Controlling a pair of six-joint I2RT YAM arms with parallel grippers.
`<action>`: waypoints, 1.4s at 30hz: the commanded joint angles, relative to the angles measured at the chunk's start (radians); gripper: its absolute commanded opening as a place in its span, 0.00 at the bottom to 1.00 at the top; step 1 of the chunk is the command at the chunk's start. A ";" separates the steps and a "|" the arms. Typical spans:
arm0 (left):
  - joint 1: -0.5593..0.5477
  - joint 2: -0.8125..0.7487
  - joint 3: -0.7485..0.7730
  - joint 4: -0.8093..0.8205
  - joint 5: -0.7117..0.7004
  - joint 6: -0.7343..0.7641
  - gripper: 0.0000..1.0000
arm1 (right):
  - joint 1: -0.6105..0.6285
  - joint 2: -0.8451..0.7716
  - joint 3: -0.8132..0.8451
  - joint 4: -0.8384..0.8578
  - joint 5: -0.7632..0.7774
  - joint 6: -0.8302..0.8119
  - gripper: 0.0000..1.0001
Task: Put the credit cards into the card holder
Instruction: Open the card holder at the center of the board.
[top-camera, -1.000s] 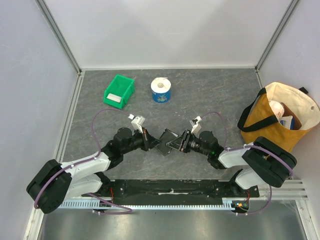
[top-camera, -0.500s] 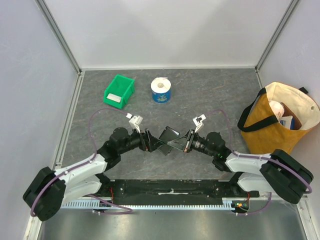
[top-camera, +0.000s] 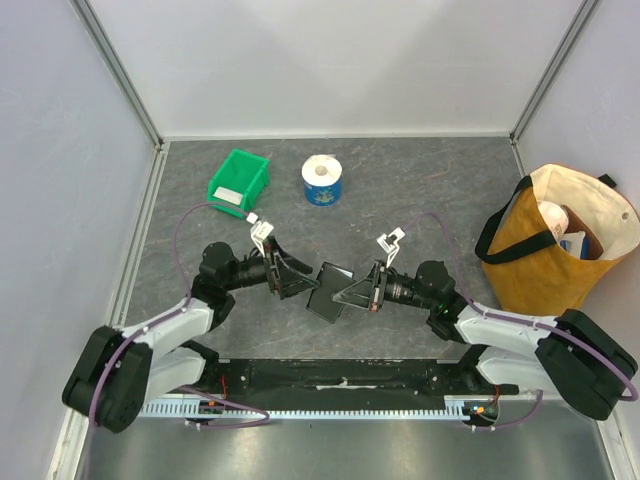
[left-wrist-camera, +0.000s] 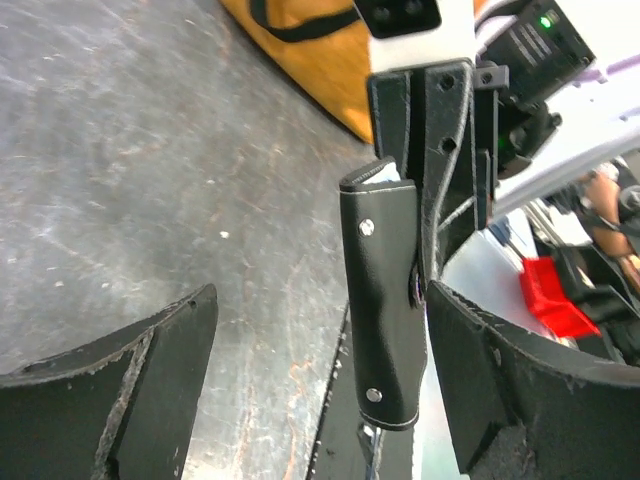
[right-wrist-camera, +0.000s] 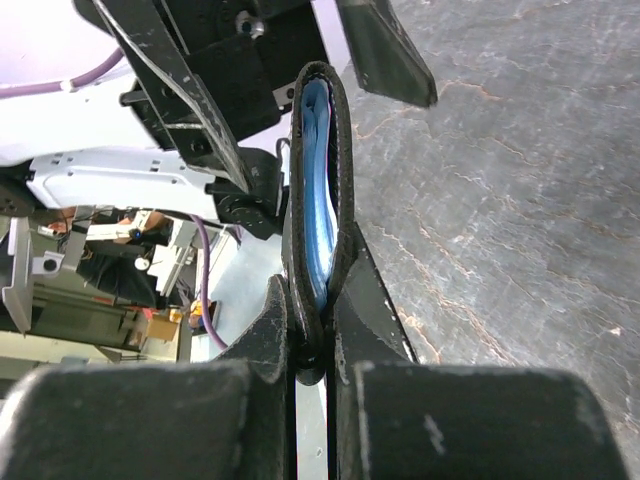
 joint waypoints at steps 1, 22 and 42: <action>0.002 0.085 -0.014 0.313 0.213 -0.125 0.89 | -0.003 -0.009 0.049 0.088 -0.071 -0.004 0.00; -0.052 0.184 0.026 0.112 0.193 -0.032 0.02 | -0.023 0.066 0.060 0.124 -0.088 0.018 0.21; -0.082 0.585 0.405 -0.779 0.086 0.440 0.02 | -0.043 -0.080 0.222 -0.716 0.130 -0.510 0.56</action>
